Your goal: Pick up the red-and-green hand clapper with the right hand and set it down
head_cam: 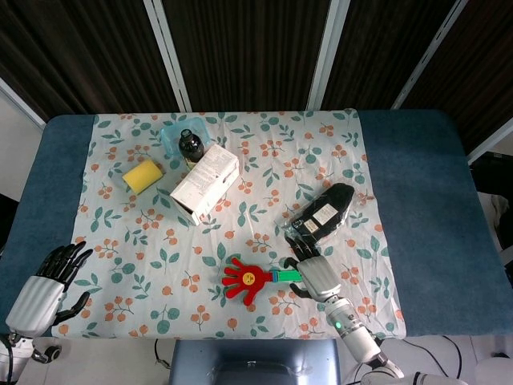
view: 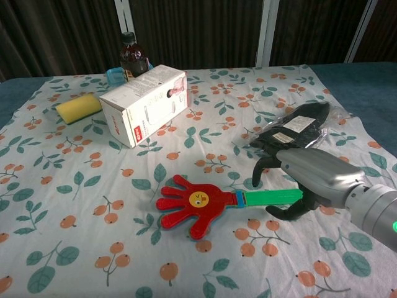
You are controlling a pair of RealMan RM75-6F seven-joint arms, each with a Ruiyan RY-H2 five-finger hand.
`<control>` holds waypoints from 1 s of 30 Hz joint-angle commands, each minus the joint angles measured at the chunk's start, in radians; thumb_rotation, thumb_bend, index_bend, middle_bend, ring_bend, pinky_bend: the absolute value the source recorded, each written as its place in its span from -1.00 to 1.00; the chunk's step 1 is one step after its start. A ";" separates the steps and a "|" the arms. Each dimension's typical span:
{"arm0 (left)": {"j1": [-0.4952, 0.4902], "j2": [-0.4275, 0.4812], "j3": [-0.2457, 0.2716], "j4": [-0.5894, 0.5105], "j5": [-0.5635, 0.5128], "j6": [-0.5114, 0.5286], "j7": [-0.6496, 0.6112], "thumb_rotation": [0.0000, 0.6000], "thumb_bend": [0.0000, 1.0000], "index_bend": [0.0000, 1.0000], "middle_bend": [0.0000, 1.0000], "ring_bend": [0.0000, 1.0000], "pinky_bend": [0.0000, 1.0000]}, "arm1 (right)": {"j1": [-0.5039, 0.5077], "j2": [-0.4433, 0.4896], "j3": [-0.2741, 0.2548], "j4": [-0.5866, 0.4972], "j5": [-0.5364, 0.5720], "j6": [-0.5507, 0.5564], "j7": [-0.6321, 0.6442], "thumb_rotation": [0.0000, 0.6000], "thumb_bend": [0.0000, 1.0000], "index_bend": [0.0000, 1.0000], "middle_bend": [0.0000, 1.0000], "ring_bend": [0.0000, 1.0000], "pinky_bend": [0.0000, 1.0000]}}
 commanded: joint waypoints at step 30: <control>0.003 0.000 -0.001 0.003 0.003 0.008 -0.002 1.00 -0.26 -1.00 -1.00 -1.00 -0.82 | 0.033 -0.049 -0.023 0.067 0.005 0.024 0.052 1.00 -0.14 0.16 -0.94 -1.00 -1.00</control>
